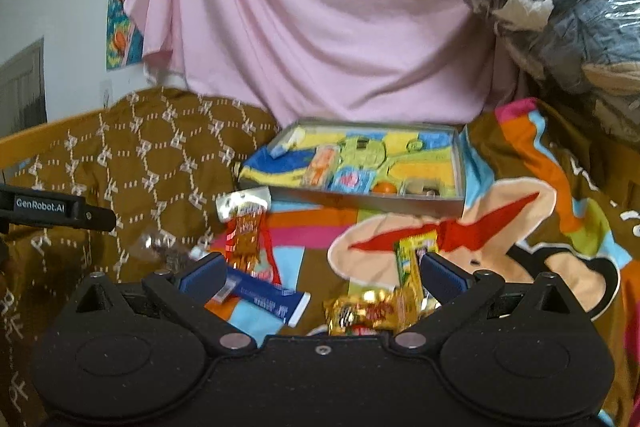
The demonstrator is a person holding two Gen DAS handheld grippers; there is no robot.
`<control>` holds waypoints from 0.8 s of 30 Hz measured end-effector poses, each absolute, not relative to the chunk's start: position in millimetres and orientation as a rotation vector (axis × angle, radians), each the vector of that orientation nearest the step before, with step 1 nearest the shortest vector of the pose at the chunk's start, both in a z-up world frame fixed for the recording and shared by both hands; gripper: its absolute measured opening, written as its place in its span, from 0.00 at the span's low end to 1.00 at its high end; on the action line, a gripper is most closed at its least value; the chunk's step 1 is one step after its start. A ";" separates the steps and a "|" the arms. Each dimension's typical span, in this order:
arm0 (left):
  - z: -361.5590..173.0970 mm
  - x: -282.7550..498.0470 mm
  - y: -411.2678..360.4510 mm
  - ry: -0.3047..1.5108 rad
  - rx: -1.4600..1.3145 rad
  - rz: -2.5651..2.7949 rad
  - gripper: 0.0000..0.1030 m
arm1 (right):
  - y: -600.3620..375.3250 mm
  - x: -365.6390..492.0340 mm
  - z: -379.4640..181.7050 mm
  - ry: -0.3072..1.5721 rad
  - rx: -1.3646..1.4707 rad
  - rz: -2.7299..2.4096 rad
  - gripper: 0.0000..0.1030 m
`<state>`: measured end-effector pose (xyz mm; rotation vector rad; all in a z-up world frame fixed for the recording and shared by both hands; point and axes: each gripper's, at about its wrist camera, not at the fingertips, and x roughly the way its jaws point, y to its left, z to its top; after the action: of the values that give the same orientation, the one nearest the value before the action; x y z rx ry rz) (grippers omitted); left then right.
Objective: Organize snacks
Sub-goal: 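Lift both open tools away from the tray back over the snacks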
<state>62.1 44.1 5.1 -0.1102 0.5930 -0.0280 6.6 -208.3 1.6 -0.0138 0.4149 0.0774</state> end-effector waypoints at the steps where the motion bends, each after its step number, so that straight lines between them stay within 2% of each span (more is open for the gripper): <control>1: 3.2 62.2 44.4 0.606 -0.107 -0.029 1.00 | -207.3 7.7 -0.4 0.429 -0.016 0.082 0.99; 10: -10.5 70.0 36.6 0.703 -0.033 -0.109 1.00 | -196.7 22.7 -17.9 0.574 -0.060 0.128 0.99; 24: -25.0 97.6 17.8 0.721 0.224 -0.168 1.00 | -183.5 62.8 -45.3 0.758 -0.126 0.224 0.99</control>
<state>97.6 17.8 -25.0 0.2235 0.7208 -0.1678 62.8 -183.5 -45.3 -0.1264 0.7579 0.2244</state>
